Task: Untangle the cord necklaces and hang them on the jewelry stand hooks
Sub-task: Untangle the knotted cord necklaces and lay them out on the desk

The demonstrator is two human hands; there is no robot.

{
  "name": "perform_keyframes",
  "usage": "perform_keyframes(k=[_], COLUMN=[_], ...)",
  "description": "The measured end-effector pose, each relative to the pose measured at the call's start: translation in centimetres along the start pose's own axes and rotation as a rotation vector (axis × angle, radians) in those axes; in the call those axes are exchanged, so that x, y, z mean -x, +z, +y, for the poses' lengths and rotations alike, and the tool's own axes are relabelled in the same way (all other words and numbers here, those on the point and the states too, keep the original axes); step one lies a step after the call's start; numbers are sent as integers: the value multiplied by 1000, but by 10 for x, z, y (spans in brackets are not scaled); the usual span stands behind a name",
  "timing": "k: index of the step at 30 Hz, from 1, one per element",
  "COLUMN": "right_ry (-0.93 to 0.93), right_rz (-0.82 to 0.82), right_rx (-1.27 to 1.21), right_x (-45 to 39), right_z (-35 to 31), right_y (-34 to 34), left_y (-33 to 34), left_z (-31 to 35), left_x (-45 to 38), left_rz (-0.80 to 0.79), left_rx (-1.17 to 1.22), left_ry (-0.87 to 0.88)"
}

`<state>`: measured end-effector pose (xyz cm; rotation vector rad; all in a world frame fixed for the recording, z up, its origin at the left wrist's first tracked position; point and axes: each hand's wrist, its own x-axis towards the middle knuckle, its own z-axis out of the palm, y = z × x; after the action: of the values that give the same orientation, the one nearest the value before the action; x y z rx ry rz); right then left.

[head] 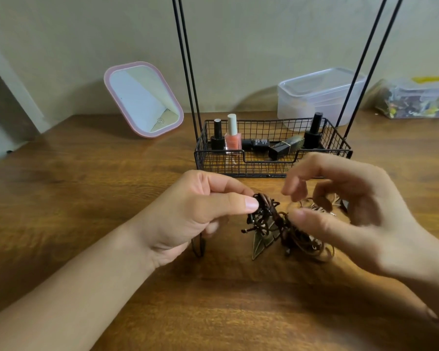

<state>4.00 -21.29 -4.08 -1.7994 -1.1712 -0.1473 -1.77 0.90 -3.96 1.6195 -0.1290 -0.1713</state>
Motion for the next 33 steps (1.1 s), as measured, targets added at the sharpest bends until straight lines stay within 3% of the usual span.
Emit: perform_keyframes(k=[12,23,33], right_ry=[193,302,329], right_rz=[-36,15,-50], right_rx=[-90,-439,-525], right_x=[-3,-6,-6], right_z=[2,1,-2], right_y=[17,16,17], left_y=[-1,-1,4], left_z=[0,4,2], left_x=[1,2,4], left_rz=[-5,31,108], left_rx=[45,17,-205], left_ry=[-13,17,286])
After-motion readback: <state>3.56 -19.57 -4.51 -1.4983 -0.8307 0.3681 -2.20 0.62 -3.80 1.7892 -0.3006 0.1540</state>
